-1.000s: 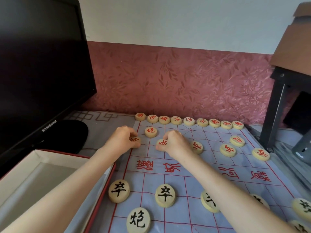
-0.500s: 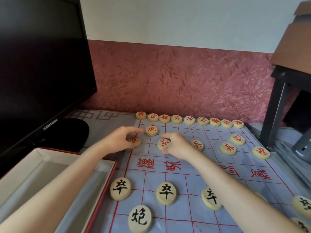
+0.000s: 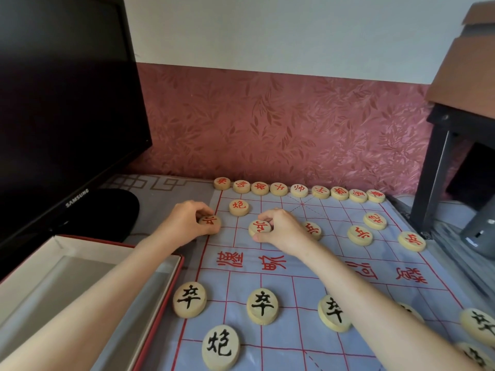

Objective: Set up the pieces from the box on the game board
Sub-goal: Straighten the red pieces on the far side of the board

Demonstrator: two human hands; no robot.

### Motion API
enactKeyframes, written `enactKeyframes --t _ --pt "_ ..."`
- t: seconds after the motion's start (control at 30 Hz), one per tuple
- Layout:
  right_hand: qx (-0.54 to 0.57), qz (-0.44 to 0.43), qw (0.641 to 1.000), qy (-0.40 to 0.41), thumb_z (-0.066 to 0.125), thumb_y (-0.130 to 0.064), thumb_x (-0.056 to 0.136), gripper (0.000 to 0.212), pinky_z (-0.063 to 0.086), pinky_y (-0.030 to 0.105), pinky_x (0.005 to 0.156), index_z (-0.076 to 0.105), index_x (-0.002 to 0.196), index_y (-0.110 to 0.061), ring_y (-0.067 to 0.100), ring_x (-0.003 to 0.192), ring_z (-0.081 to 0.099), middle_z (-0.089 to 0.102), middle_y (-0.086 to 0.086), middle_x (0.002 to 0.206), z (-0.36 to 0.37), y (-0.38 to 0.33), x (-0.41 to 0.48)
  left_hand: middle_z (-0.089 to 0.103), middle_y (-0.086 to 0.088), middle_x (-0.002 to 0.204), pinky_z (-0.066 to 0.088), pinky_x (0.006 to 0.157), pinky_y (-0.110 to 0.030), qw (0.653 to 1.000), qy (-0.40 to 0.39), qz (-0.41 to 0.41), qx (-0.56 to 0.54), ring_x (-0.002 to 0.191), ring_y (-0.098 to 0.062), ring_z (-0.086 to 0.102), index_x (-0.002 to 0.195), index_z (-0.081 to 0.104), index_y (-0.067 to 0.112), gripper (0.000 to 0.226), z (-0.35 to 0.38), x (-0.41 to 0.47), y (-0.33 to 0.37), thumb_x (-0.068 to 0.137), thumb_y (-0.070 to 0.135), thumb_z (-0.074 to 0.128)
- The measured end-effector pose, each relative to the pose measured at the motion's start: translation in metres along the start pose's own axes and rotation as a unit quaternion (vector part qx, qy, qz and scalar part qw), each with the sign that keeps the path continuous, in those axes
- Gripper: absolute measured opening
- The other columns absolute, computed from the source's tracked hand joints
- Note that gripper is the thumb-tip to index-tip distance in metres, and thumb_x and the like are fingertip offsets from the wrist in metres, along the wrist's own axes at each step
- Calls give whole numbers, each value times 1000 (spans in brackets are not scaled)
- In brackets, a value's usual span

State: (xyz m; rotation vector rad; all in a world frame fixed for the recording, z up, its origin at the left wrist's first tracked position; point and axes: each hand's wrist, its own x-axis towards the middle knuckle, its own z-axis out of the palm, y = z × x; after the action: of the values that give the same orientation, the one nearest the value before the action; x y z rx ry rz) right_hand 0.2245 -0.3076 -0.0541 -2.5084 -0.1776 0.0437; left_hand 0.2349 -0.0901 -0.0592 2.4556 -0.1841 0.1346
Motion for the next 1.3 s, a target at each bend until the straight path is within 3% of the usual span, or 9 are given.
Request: enactKeyframes --t 0.27,0.4,0.67,1.17,1.3 --pt "-9 -3 1000 23 73 -29 79 56 44 35 96 54 129 -15 19 120 49 53 2 130 6 3 -1 62 3 113 48 95 -33 999 -33 9 -10 104 -12 57 109 65 23 40 1 0 -7 72 33 75" --pt "-9 -13 1000 25 71 -29 80 55 37 31 97 54 130 -15 18 131 40 51 3 135 6 4 -2 61 2 116 47 96 -33 999 -41 9 -12 106 -12 56 111 63 23 41 0 -1 -8 73 35 73" --pt "-25 -20 999 25 69 -31 82 56 34 33 101 52 133 -17 18 135 35 48 4 139 8 7 -3 61 5 116 39 87 -20 999 -43 11 -22 103 -7 53 113 63 21 39 0 -3 -6 76 31 72" --pt "-17 -34 999 23 70 -27 81 55 39 31 98 50 131 -15 19 123 43 50 2 127 7 5 -7 60 3 121 37 86 -19 998 -57 14 -10 102 -5 50 116 60 21 44 0 -1 -5 76 30 73" --pt "-9 -48 998 47 70 -36 80 62 34 29 100 45 135 -19 15 127 39 46 -2 134 -8 9 -15 55 2 129 39 98 -26 999 -28 -3 18 119 -13 49 121 57 24 55 -7 2 1 71 35 76"
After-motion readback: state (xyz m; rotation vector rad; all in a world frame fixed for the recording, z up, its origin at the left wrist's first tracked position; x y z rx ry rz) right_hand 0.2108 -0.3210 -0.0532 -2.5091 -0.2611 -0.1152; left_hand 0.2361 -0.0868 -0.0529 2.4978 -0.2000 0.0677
